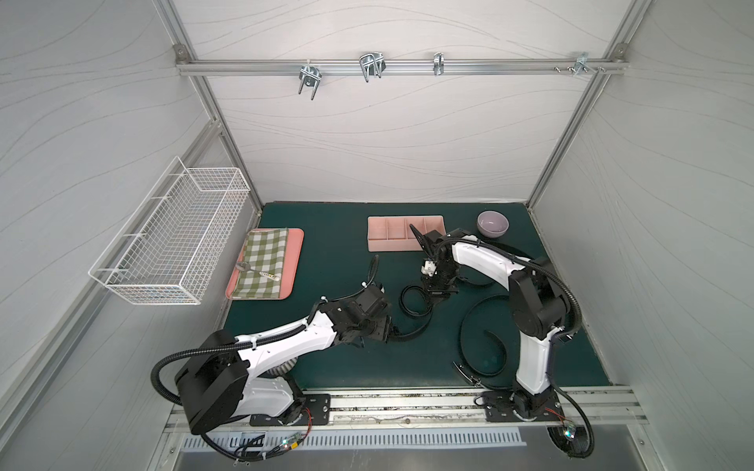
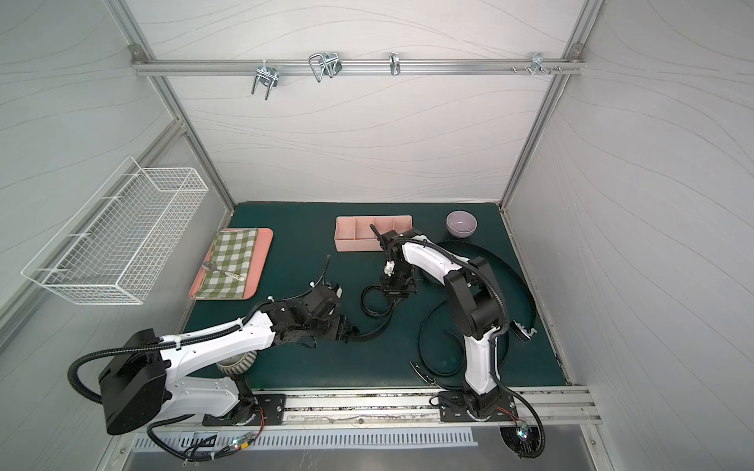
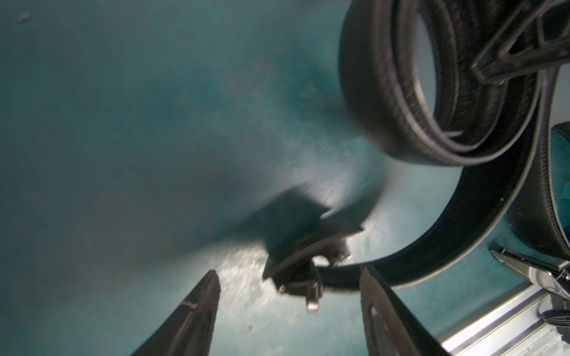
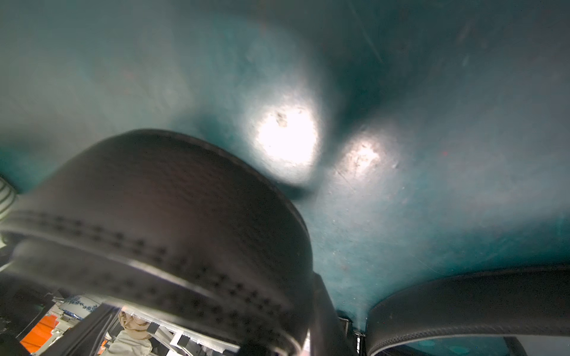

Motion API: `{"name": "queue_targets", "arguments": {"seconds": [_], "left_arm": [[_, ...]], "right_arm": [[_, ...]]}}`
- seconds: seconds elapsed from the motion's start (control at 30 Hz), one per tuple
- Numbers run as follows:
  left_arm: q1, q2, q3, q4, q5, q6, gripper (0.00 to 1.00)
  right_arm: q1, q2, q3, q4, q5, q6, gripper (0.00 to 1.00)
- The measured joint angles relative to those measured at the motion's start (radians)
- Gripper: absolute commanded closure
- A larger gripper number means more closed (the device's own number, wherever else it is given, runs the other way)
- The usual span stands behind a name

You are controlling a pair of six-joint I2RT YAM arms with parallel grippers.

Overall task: Place the belts into the storage roll
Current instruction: Roll the belt at the center of the board.

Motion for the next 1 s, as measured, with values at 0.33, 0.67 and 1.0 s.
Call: {"name": "queue_targets", "arguments": {"seconds": [0.33, 0.67, 1.0], "left_arm": [[-0.003, 0.153, 0.079, 0.079, 0.077, 0.093, 0.37], [-0.022, 0.177, 0.072, 0.052, 0.043, 0.201, 0.41], [-0.009, 0.311, 0.126, -0.013, -0.101, 0.209, 0.41]], "right_arm": [[-0.001, 0.001, -0.030, 0.008, -0.007, 0.000, 1.00], [-0.021, 0.002, -0.054, 0.024, -0.029, 0.000, 1.00], [-0.030, -0.001, -0.102, 0.039, -0.035, -0.001, 1.00]]}}
